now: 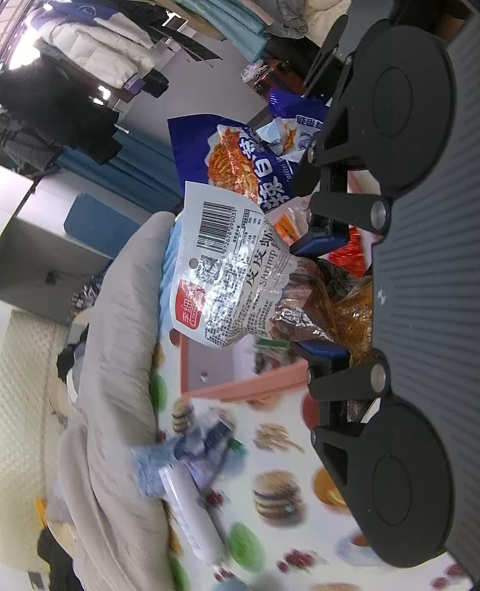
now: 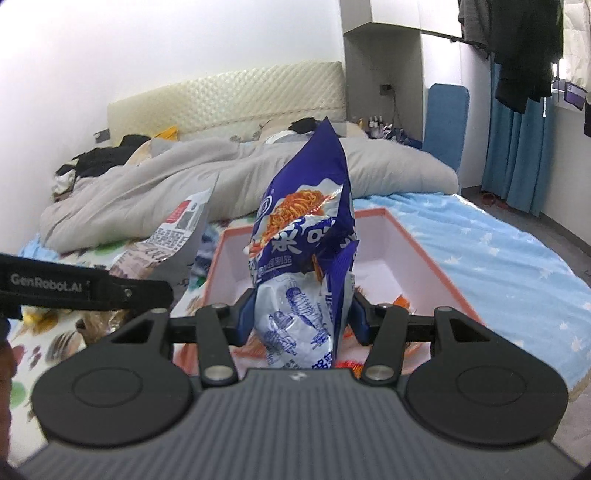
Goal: Organize snacks
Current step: 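Lift and carry the chip bag and shrimp pack over the pink box with both tools, then open both tools over the pink box to drop the chip bag and shrimp pack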
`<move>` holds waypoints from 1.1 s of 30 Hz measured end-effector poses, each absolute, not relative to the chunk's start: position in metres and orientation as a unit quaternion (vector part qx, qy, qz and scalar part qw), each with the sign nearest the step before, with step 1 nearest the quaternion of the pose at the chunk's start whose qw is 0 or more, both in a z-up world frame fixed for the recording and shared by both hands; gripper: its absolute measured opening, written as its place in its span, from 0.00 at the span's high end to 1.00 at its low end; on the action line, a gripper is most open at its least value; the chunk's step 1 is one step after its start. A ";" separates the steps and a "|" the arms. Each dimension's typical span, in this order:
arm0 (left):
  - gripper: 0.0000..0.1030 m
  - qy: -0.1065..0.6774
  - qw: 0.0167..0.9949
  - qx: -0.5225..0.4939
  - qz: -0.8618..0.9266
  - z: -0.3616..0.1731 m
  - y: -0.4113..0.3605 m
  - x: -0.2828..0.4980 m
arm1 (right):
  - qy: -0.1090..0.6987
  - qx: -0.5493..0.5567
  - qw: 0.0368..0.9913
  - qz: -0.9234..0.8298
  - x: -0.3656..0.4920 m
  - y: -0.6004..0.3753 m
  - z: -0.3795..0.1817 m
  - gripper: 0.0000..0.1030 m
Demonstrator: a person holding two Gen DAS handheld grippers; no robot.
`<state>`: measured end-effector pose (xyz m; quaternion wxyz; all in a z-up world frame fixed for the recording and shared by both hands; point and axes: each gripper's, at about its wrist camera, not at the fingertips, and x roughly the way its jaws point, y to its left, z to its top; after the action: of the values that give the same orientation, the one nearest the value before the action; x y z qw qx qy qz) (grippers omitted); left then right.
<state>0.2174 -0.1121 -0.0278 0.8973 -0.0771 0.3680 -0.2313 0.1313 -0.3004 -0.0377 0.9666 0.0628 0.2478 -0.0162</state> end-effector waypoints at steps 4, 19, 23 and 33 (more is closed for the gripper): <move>0.49 0.362 0.902 -0.056 -0.229 -0.035 -0.131 0.245 | 0.235 0.067 0.969 -0.024 0.148 -0.319 -0.043 0.48; 0.49 0.405 0.884 -0.044 -0.228 -0.077 -0.163 0.318 | 0.313 0.126 0.941 -0.028 0.204 -0.355 -0.096 0.48; 0.49 0.405 0.883 -0.042 -0.233 -0.080 -0.167 0.320 | 0.327 0.134 0.935 -0.025 0.203 -0.356 -0.101 0.46; 0.19 0.365 0.903 -0.044 -0.224 -0.043 -0.155 0.292 | 0.278 0.153 0.948 -0.038 0.171 -0.365 -0.068 0.29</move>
<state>0.2922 -0.1554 -0.0435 0.9027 -0.0438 0.3646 -0.2241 0.1707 -0.3649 -0.0682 0.9476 0.1534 0.2776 -0.0377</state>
